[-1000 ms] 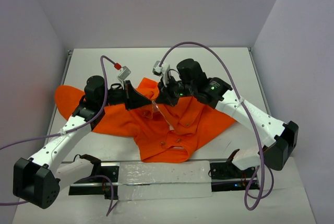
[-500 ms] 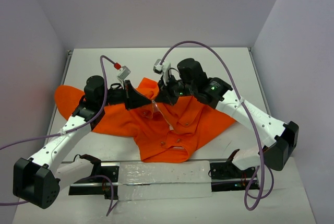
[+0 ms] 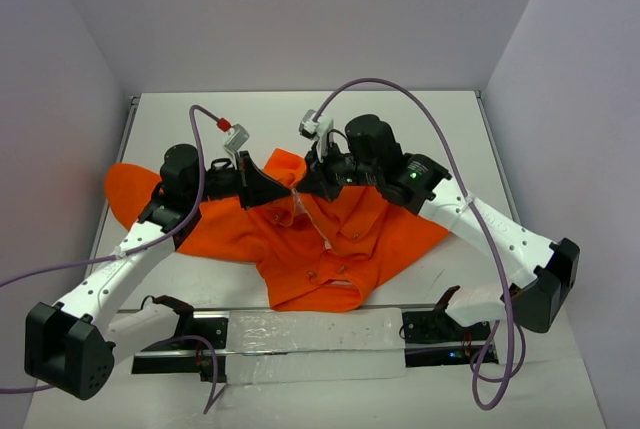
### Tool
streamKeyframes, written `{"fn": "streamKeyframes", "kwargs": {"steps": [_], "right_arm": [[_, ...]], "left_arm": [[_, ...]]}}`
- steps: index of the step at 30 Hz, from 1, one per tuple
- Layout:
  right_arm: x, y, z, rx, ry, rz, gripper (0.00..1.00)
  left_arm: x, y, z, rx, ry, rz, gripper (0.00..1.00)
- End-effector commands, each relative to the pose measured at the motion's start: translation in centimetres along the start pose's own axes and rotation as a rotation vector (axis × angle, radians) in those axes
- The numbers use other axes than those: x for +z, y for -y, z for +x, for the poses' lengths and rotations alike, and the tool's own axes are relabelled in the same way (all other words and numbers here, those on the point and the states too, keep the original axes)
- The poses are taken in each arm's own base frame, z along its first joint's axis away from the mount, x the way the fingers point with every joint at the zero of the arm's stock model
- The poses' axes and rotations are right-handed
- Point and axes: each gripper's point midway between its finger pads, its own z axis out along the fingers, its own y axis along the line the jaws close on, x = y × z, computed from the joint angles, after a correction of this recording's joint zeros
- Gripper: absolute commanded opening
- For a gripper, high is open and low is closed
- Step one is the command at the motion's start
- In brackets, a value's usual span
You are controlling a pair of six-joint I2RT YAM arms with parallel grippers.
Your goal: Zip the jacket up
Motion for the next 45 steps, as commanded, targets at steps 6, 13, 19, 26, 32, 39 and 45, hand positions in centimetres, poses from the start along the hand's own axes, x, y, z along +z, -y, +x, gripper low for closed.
{"fn": "streamKeyframes", "kwargs": {"steps": [6, 13, 19, 26, 32, 39, 45], "right_arm": [[-4.5, -0.4, -9.6, -0.072, 0.355, 0.061, 0.00], [-5.2, -0.7, -9.9, -0.091, 0.347, 0.056, 0.00], [-6.2, -0.9, -10.7, -0.102, 0.371, 0.064, 0.00], [-7.3, -1.2, -11.7, -0.078, 0.404, 0.071, 0.00], [-7.2, 0.4, -11.1, 0.000, 0.383, 0.160, 0.00], [-8.3, 1.8, -10.7, 0.062, 0.427, 0.258, 0.00], [-8.6, 2.3, -11.4, 0.093, 0.459, 0.285, 0.00]], "left_arm": [[0.0, 0.7, 0.4, 0.021, -0.040, 0.014, 0.00], [-0.3, 0.4, 0.1, 0.063, -0.049, -0.024, 0.00], [-0.3, 0.2, 0.3, 0.051, -0.074, -0.032, 0.00], [-0.5, -0.5, -0.2, 0.069, -0.058, -0.098, 0.00], [-1.3, -0.6, -3.5, 0.073, 0.040, -0.214, 0.33], [-3.4, 2.6, -7.6, 0.022, 0.249, -0.241, 0.70], [-3.9, 5.8, -8.0, -0.167, 0.446, -0.036, 0.61]]}}
